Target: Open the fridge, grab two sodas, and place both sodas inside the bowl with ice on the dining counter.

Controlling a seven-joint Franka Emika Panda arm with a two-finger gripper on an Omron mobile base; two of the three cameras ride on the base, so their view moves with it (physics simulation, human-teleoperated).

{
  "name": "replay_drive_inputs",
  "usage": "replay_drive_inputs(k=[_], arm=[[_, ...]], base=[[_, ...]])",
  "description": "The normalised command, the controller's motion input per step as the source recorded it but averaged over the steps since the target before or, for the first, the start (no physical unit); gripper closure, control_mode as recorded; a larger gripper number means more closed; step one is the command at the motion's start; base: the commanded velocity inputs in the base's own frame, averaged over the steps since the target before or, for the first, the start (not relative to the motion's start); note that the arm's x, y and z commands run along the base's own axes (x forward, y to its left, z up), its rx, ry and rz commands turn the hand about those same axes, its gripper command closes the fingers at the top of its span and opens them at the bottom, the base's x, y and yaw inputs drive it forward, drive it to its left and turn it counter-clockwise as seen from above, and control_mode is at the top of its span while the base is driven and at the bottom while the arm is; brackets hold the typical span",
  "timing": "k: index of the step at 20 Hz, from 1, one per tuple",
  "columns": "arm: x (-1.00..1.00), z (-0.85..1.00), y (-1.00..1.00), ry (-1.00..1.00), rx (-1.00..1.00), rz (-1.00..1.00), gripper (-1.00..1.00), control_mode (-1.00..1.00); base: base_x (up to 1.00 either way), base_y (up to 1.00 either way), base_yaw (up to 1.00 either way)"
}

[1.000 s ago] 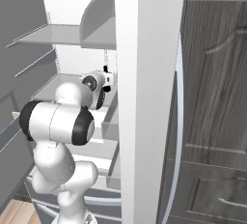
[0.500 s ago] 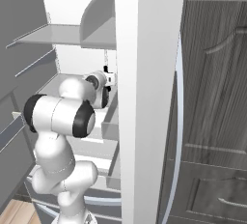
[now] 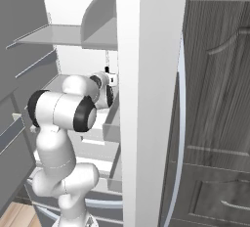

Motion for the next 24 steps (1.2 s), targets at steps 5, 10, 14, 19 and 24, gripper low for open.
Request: replay_drive_inputs(k=[5, 10, 14, 19, 24], arm=[[0.15, -0.08, 0.0, 0.02, 0.0, 0.0, -1.0, -1.0], [0.14, -0.09, 0.0, 0.02, 0.0, 0.0, -1.0, -1.0], [0.14, -0.08, 0.0, 0.02, 0.0, 0.0, -1.0, -1.0], [0.17, -0.07, 0.0, 0.02, 0.0, 0.0, 1.0, -1.0], [0.12, -0.05, 0.0, 0.0, 0.0, 0.0, 1.0, -1.0]], base=[[0.0, 0.0, 0.0], [0.0, 0.0, 0.0], [0.0, 0.0, 0.0], [0.0, 0.0, 0.0], [0.0, 0.0, 0.0]])
